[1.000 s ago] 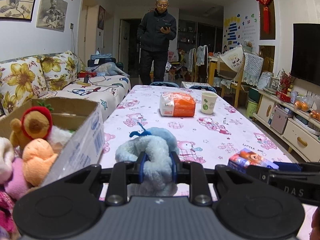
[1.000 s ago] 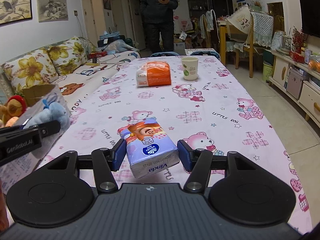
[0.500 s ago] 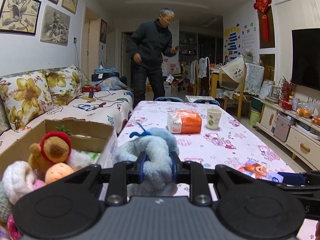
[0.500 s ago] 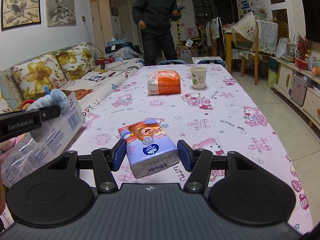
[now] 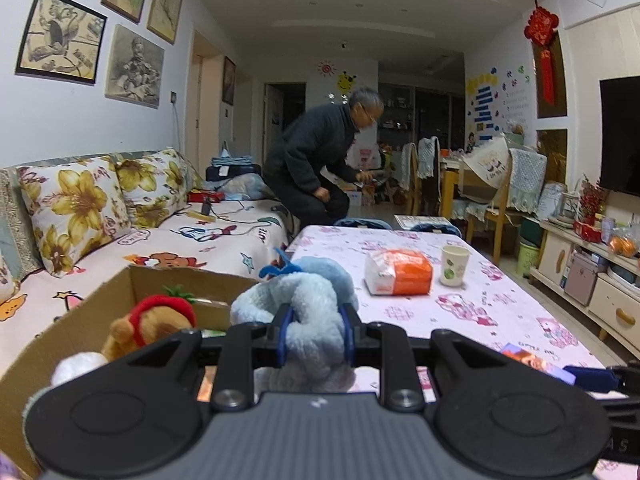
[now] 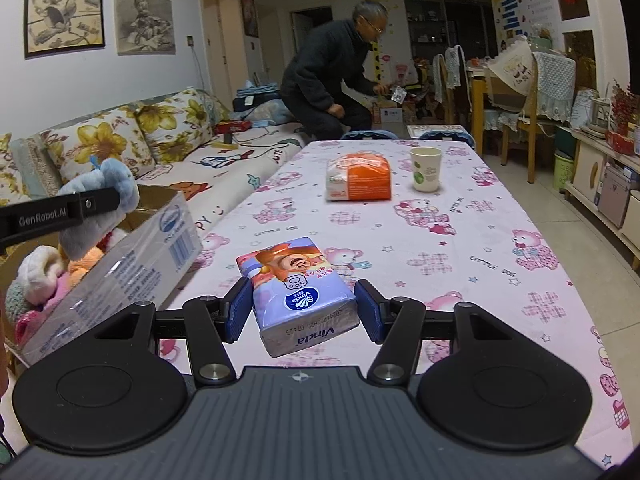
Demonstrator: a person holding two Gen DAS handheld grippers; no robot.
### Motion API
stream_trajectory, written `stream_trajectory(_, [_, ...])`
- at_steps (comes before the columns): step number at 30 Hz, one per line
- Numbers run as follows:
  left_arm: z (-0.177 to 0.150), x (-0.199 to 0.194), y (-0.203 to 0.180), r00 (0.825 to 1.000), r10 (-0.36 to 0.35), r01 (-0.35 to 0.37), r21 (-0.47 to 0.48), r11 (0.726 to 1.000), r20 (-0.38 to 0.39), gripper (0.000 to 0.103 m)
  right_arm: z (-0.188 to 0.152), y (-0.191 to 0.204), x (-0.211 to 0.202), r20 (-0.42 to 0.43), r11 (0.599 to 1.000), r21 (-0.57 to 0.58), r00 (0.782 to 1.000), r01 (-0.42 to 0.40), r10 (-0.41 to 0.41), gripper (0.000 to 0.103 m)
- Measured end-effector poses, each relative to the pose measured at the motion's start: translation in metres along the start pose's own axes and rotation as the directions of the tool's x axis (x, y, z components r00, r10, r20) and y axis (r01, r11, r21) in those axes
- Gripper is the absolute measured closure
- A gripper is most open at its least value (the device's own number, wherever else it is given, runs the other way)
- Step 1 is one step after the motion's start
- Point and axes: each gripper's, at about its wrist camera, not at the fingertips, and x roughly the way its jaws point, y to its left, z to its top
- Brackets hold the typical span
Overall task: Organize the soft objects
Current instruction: 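Lift the tissue pack and blue headband off the table with both tools, then carry the tissue pack and headband over the box and open both tools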
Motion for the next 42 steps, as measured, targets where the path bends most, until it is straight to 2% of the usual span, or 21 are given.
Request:
stream_trajectory(13, [0.005, 0.001, 0.030, 0.998, 0.060, -0.059, -0.047, 0.997, 0.007, 0.079, 0.011, 0.026, -0.003, 0.035, 0.996, -0.041, 0.996, -0.075, 0.076, 0.033])
stream_trajectory(24, [0.006, 0.001, 0.067, 0.992, 0.123, -0.120, -0.118, 0.986, 0.014, 0.079, 0.020, 0.058, 0.003, 0.028, 0.983, -0.090, 0.986, -0.161, 0.164, 0.033])
stream_trajectory(34, [0.009, 0.007, 0.120, 0.973, 0.232, -0.225, -0.236, 0.945, 0.004, 0.079, 0.035, 0.091, 0.022, 0.036, 0.956, -0.139, 0.964, -0.257, 0.264, 0.033])
stream_trajectory(42, [0.010, 0.027, 0.138, 0.981, 0.193, -0.194, -0.257, 0.947, -0.028, 0.079, 0.034, 0.110, 0.036, 0.001, 0.924, -0.166, 0.937, -0.345, 0.350, 0.033])
